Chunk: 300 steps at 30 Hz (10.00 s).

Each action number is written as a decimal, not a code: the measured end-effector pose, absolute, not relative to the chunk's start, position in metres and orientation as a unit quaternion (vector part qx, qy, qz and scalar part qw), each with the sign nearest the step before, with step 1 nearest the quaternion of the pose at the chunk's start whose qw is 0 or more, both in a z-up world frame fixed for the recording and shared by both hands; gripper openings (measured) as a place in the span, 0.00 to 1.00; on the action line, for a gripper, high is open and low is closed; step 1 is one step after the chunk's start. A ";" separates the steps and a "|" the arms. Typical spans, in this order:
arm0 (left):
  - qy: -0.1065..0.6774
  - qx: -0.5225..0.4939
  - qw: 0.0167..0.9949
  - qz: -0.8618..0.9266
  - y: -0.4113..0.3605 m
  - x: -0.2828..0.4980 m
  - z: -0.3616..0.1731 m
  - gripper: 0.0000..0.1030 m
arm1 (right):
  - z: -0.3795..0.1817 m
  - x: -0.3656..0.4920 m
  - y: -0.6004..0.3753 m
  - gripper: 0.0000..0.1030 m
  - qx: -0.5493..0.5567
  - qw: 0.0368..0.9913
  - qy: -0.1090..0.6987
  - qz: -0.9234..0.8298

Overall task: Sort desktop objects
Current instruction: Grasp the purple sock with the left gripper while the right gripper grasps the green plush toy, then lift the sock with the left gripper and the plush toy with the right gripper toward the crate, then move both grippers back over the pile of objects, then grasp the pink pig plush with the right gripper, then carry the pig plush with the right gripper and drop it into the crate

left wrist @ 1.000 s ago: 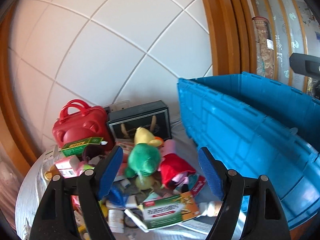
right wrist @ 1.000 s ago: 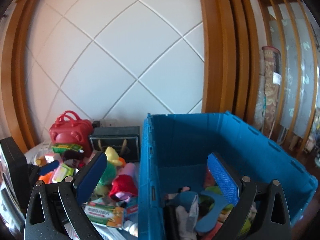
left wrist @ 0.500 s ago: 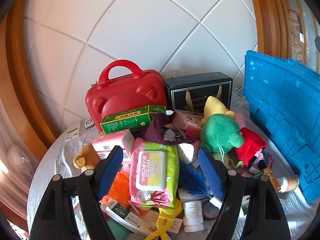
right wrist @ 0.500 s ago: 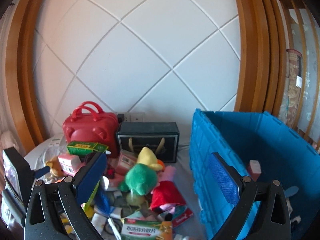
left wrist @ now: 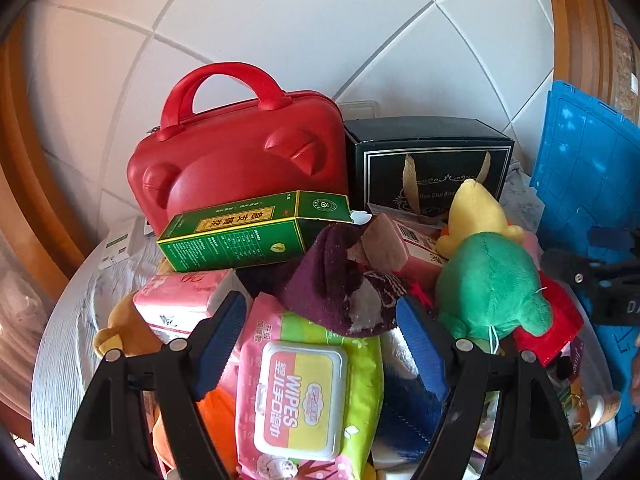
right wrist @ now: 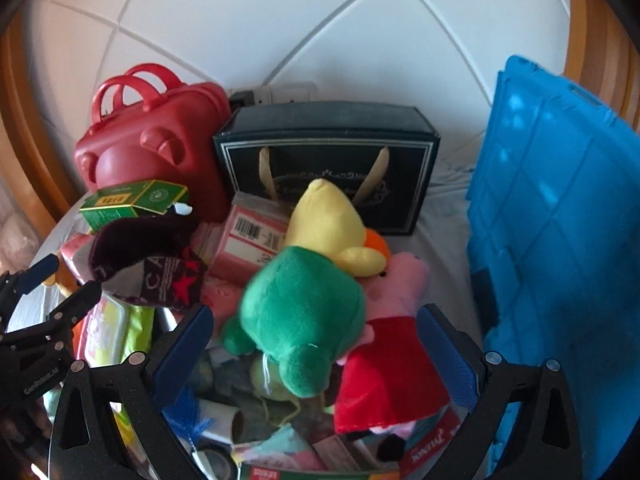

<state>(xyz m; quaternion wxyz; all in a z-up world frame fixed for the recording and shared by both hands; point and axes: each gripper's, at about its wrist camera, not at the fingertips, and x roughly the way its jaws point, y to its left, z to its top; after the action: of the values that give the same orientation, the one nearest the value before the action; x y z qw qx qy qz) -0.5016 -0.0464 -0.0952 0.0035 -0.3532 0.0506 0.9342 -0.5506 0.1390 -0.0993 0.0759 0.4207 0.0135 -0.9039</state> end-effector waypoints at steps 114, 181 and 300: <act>0.094 -0.104 0.280 0.950 0.365 -0.340 0.158 0.66 | 0.135 -0.242 0.507 1.00 0.152 -0.142 -0.068 -0.976; 0.069 -0.447 0.064 0.889 -0.085 -0.442 -0.152 0.66 | -0.120 -0.516 0.145 1.00 0.418 0.108 0.036 -0.901; 0.170 -0.153 0.340 0.912 0.343 -0.330 0.136 0.38 | 0.162 -0.267 0.463 0.68 0.171 -0.092 -0.050 -0.980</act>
<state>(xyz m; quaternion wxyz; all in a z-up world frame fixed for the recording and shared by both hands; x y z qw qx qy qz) -0.3297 0.3428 0.1362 0.3401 -0.1535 0.1703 0.9120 -0.2671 0.4633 0.1624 -0.0916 0.1713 -0.0496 -0.9797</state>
